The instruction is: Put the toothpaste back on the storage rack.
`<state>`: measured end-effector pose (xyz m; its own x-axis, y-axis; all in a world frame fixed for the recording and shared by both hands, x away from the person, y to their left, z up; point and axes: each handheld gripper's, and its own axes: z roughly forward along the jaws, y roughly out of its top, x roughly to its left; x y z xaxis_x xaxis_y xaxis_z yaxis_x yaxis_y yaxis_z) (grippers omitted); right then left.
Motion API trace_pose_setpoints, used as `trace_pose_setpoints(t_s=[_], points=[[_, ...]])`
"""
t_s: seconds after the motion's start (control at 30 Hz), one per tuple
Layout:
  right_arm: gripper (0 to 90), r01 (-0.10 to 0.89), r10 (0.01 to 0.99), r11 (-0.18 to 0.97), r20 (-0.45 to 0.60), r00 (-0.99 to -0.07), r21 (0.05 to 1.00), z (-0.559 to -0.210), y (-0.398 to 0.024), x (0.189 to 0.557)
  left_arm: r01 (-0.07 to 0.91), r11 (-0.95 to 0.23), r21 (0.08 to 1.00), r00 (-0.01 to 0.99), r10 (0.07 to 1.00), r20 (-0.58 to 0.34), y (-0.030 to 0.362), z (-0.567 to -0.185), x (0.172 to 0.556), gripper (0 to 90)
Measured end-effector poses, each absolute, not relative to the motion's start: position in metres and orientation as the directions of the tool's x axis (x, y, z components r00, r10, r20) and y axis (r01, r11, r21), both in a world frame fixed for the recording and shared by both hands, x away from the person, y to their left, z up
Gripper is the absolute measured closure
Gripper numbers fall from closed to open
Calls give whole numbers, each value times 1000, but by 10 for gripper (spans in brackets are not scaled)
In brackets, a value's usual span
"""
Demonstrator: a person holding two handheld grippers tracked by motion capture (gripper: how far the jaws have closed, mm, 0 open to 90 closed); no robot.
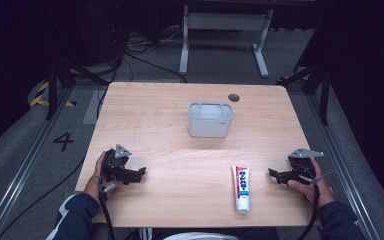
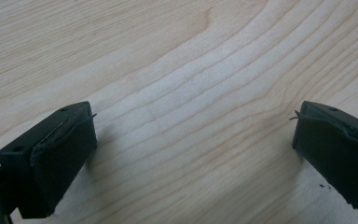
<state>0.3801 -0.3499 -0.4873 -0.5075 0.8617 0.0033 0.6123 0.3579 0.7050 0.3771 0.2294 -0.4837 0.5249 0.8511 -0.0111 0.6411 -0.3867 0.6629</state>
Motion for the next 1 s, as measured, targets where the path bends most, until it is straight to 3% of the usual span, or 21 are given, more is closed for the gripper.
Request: trace_pose_setpoints(t_s=[0.37, 0.73, 0.8, 0.87, 1.0], points=[[5, 644, 859, 383, 1, -513, 662, -483, -349, 383, 593, -464, 658, 619, 785, -6, 231, -483, 374, 1], [5, 699, 883, 365, 9, -469, 615, -478, -346, 386, 592, -464, 659, 621, 784, -6, 232, -483, 374, 2], [52, 698, 881, 370, 8, -474, 613, -477, -345, 385, 592, -464, 659, 623, 782, -9, 232, -483, 374, 2], [175, 690, 877, 371, 11, -481, 622, -474, -345, 382, 586, -473, 658, 625, 781, 5, 232, -483, 375, 2], [179, 687, 861, 384, 29, -507, 617, -471, -342, 377, 587, -472, 657, 628, 778, -3, 232, -483, 375, 2]])
